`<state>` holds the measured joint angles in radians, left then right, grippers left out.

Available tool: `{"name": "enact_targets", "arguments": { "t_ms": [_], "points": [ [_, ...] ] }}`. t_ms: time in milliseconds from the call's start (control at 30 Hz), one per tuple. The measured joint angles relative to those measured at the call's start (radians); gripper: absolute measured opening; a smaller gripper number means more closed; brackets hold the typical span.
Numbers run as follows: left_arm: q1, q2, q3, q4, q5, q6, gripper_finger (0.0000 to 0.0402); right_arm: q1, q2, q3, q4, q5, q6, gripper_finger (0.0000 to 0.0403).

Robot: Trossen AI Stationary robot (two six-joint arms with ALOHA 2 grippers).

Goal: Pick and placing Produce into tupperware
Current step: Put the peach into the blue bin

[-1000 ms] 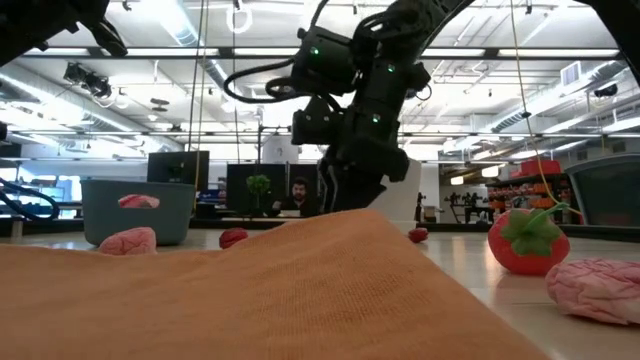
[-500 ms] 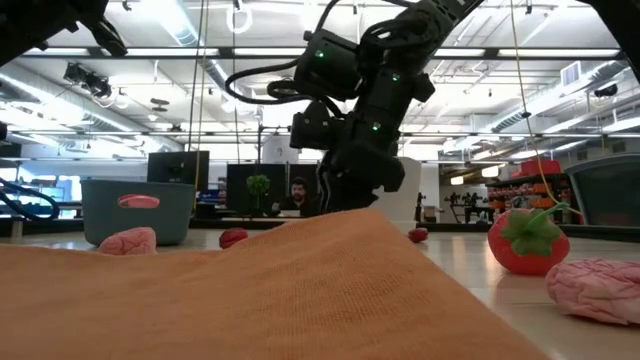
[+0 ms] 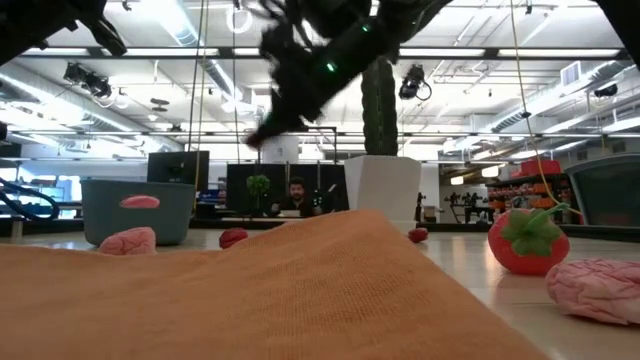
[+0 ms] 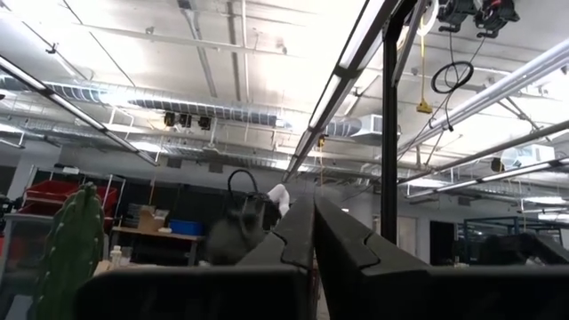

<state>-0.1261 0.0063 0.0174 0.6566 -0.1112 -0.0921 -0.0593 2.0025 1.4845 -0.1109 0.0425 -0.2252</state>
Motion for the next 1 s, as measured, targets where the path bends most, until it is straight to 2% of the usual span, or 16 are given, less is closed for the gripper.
{"name": "enact_targets", "arguments": {
  "t_ms": [100, 167, 400, 567, 1000],
  "points": [
    [0.000, 0.000, 0.000, 0.011, 0.000, 0.000, 0.0014, -0.017, 0.037, 0.050, 0.122, -0.206, -0.001, 0.0080],
    [0.000, -0.002, 0.000, 0.017, -0.001, 0.000, 0.0017, -0.013, 0.076, 0.082, 0.160, -0.276, 0.015, 0.0080],
    [0.000, 0.000, 0.000, 0.029, 0.000, 0.002, 0.0022, 0.015, 0.268, 0.253, 0.145, -0.277, 0.010, 0.0082],
    [0.000, 0.000, 0.000, 0.030, 0.000, 0.002, 0.0016, 0.014, 0.356, 0.353, 0.113, -0.268, -0.011, 0.0100],
    [0.001, 0.000, 0.000, 0.031, 0.000, 0.002, 0.0022, -0.033, 0.372, 0.374, 0.072, -0.186, -0.011, 0.0187]
  ]
}}
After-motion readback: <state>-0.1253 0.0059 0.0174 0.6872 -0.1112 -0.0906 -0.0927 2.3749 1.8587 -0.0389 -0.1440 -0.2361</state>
